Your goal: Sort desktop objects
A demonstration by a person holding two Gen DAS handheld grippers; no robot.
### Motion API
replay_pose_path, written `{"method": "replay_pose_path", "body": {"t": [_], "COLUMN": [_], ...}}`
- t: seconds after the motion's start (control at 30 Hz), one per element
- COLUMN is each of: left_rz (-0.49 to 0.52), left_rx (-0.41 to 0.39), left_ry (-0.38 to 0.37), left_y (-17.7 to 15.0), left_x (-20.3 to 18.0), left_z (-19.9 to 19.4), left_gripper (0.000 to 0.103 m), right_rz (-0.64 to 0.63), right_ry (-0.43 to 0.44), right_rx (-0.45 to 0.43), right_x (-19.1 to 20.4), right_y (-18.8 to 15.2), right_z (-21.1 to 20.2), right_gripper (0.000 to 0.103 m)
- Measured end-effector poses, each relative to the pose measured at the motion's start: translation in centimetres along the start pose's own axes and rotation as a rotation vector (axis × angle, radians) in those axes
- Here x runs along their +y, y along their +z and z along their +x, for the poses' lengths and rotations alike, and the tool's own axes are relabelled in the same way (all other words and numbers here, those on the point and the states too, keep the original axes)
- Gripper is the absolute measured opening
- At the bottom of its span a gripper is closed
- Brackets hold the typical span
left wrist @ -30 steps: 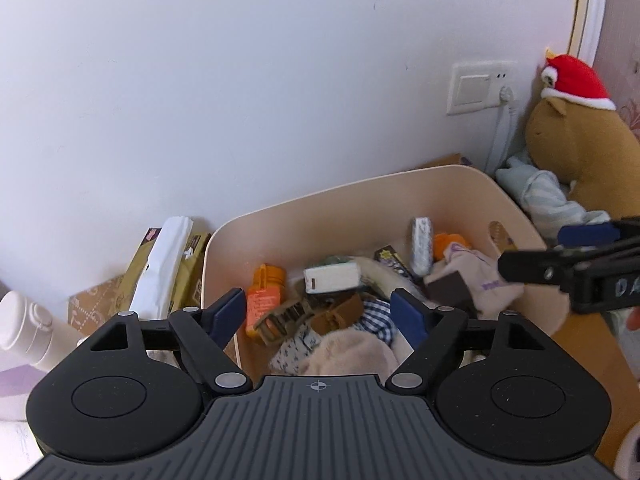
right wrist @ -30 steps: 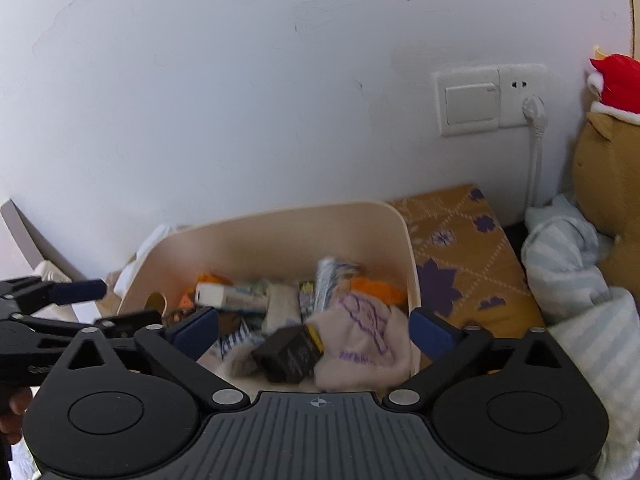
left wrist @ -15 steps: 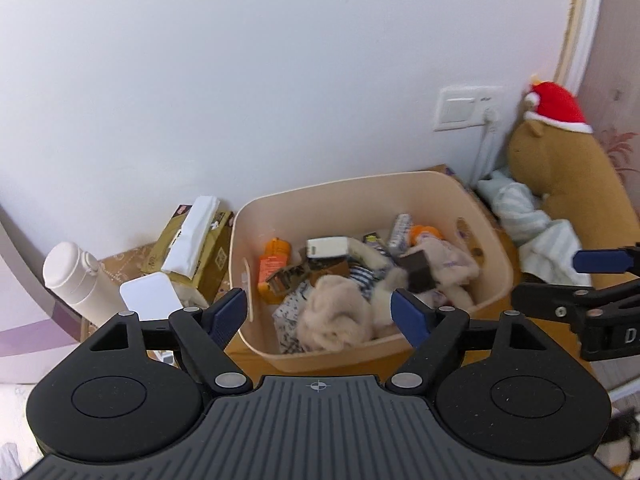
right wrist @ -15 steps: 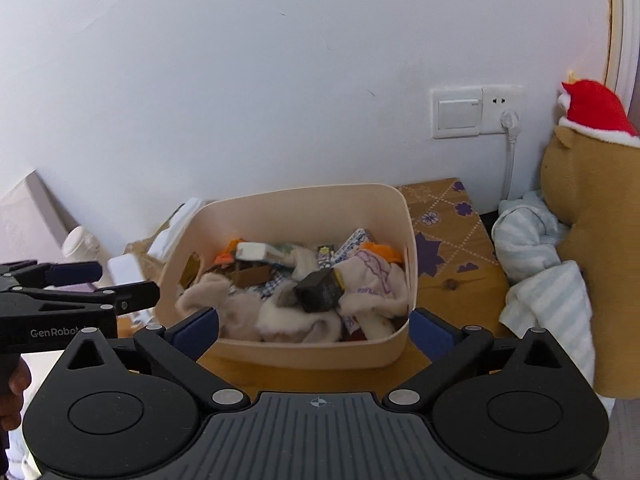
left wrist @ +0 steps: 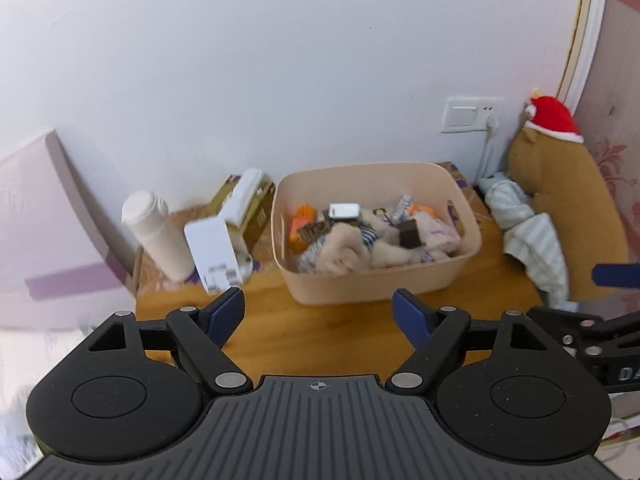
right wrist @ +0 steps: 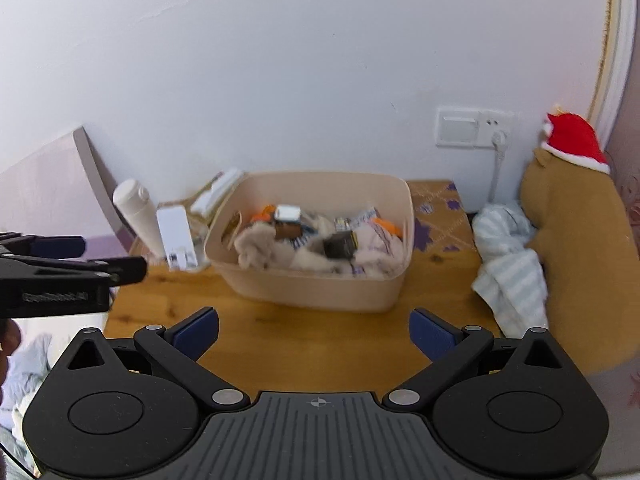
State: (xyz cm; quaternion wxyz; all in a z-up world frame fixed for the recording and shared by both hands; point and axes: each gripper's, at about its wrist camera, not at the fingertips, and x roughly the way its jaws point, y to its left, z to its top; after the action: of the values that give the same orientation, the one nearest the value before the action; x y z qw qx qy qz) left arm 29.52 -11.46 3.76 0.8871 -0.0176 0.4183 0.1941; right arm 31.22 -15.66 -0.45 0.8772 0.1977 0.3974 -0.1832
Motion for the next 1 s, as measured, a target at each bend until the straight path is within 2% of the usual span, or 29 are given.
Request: {"method": "replay_pose_path", "body": {"t": [0.13, 0.37, 0.5, 0.7, 0.87, 1.0], "left_rz": [-0.018, -0.049, -0.058, -0.073, -0.096, -0.090], "left_rx": [-0.018, -0.015, -0.034, -0.017, 0.000, -0.008], "left_ry": [0.004, -0.006, 0.005, 0.016, 0.007, 0.006], "left_y": [-1.7, -5.3, -7.1, -9.2, -10.6, -11.3], "left_x": [0.4, 0.0, -0.5, -0.8, -1.1, -1.5], "left_z": [-3.5, -8.6, -10.8, -12.2, -13.1, -14.1], "left_gripper": [0.082, 0.083, 0.084, 0.084, 0.084, 0.084], "right_rz": [-0.026, -0.076, -0.126, -0.156, -0.110, -0.078], "right_ry": [-0.027, 0.031, 0.025, 0.024, 0.039, 0.051], "right_rx": [-0.010, 0.025, 0.013, 0.017, -0.022, -0.018], "right_x": [1.0, 2.5, 3.2, 2.9, 1.9, 0.5], "right_y": [-1.5, -4.0, -5.2, -6.8, -8.0, -8.8], "right_z": [-2.9, -6.2, -7.8, -9.7, -11.5, -12.4], "right_gripper": [0.103, 0.103, 0.103, 0.103, 0.103, 0.103]}}
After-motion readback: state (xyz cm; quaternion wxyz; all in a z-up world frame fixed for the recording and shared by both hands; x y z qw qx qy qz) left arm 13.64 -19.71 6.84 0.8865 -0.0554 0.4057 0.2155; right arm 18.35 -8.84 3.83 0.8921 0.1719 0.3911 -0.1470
